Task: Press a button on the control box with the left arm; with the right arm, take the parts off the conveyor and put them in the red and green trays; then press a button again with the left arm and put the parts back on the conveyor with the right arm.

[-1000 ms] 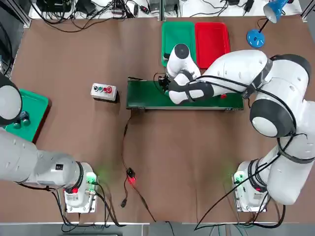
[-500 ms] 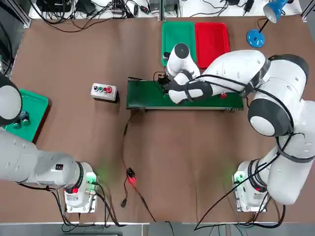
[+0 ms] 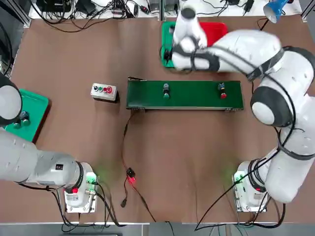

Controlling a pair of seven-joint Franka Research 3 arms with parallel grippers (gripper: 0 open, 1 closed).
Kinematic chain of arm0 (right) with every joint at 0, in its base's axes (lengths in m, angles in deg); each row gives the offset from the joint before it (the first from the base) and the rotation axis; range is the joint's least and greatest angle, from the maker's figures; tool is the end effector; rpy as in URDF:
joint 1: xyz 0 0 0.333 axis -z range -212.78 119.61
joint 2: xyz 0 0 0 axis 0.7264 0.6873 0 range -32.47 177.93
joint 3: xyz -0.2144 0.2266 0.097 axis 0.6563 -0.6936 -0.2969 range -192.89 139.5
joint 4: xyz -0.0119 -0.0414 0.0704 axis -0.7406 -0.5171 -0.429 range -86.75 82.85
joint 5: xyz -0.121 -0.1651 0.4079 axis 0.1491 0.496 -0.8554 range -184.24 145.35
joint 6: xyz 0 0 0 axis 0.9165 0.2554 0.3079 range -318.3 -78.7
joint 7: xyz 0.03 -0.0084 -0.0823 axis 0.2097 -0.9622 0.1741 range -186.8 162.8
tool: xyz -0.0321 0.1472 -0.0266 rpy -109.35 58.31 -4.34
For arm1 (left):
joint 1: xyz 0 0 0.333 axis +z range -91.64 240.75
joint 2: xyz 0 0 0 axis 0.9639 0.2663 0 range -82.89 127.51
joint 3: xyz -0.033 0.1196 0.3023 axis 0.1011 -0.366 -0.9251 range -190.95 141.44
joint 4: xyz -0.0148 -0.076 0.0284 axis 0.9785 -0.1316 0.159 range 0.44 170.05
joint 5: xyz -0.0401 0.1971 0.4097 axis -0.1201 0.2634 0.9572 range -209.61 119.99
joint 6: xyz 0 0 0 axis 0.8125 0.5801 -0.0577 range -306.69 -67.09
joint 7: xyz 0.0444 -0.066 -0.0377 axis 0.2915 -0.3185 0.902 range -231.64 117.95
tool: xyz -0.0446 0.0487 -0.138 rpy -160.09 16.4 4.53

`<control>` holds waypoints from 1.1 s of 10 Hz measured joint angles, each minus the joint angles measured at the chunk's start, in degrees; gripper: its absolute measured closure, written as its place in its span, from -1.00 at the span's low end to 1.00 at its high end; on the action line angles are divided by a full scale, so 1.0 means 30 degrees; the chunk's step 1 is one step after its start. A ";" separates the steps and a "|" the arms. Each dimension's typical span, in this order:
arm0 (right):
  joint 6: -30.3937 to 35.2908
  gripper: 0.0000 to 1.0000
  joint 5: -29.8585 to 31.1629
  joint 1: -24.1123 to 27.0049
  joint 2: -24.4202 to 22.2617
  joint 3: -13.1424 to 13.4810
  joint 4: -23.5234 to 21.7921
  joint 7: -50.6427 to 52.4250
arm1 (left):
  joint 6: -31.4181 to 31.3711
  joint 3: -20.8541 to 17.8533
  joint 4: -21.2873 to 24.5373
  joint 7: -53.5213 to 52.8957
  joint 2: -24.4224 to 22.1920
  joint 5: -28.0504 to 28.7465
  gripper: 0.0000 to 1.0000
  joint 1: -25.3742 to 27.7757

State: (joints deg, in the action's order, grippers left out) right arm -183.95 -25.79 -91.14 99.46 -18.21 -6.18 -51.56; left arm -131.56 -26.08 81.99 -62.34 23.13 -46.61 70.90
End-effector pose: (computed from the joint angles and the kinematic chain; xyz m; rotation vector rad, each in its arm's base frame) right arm 0.5994 0.4549 0.2804 -3.0253 0.1608 -0.1520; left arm 0.6235 -0.0303 0.5964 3.1034 -0.2127 0.0179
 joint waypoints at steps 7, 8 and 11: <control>0.8972 -0.99 0.0083 0.9374 -0.6596 0.0173 0.3128 0.8076 | 0.0000 0.0008 -0.0005 0.0000 0.0000 0.0000 -1.00 0.0007; 1.0533 -0.99 0.0084 1.0568 -0.7606 0.0164 0.3244 0.9794 | 0.0000 0.0009 -0.0003 0.0000 0.0001 0.0000 -1.00 0.0008; 1.3047 -0.99 0.0076 1.2187 -0.9512 0.0146 0.3319 1.2224 | 0.0000 0.0013 -0.0003 0.0000 0.0004 0.0000 -1.00 0.0008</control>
State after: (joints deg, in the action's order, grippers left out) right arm -144.81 -25.57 -54.58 70.92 -17.77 3.77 -14.89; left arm -131.56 -26.04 81.98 -62.34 23.14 -46.61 70.92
